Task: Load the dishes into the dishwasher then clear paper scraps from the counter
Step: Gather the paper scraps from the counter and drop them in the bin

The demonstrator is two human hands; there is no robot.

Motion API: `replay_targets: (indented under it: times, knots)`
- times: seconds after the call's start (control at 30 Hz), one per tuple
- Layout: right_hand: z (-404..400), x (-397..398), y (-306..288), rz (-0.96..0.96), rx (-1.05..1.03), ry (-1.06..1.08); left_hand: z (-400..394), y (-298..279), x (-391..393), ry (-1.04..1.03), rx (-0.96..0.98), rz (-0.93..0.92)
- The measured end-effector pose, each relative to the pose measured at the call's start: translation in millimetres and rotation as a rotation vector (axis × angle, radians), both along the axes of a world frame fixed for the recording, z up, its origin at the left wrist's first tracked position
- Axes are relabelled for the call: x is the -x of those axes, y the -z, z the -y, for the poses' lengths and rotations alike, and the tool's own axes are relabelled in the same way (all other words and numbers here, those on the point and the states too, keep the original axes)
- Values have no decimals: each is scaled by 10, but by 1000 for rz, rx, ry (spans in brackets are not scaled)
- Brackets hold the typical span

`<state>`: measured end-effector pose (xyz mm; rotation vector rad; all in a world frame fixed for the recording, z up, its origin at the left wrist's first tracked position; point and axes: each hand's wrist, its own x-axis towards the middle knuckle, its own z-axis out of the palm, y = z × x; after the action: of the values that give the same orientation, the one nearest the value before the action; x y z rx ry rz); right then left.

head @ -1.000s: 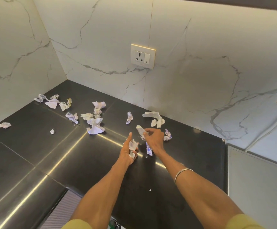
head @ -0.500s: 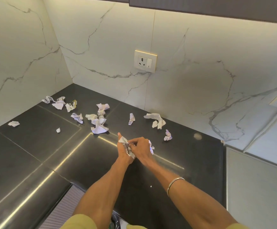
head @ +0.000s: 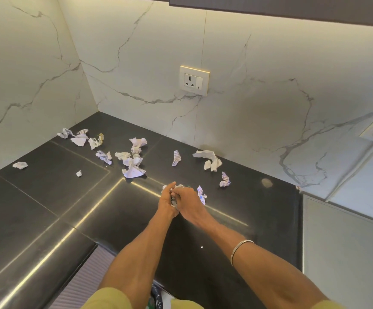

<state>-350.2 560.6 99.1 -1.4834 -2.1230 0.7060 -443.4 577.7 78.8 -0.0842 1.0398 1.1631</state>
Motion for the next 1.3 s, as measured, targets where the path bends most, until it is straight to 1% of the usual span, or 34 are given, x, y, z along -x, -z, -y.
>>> replay_targets:
  times: [0.07, 0.13, 0.2, 0.3, 0.4, 0.47, 0.5, 0.6, 0.67, 0.83, 0.97, 1.03, 1.23, 1.3]
  knots:
    - [43, -95, 4, -51, -93, 20, -49, -14, -24, -27, 12, 8]
    - [71, -225, 12, -59, -194, 82, -109, -10, -47, -77, 27, 24]
    - [47, -371, 57, -38, -217, 148, -113, 22, -55, -80, 28, -15]
    - [-72, -570, 176, 65, -139, 197, -83, 111, -88, -19, 26, -60]
    - [-188, -695, 266, 269, 26, 175, -99, 110, -128, 18, 12, -68]
    - [-222, -733, 314, 312, 133, 157, -108, 82, -137, 61, -7, -76]
    - [-226, -745, 338, 310, 148, 145, -107, 67, -144, 76, -12, -74]
    - [-195, -765, 404, 260, 72, 121, -96, 60, -154, 84, -3, -80]
    - [-171, -759, 422, 193, 40, 153, -91, 50, -159, 75, 3, -89]
    - [-179, -766, 406, 128, 111, 241, -135, -10, -165, 81, -9, -95]
    - [-223, -808, 355, -37, 186, 365, -126, 29, -182, 86, 18, -70]
    - [-234, -831, 317, -137, 166, 413, -99, 33, -200, 90, 28, -65]
    - [-199, -718, -27, -366, 74, 369, -64, -3, -340, 109, 12, -78]
    - [-169, -630, -86, -374, 102, 305, -75, -29, -421, 129, -24, -73]
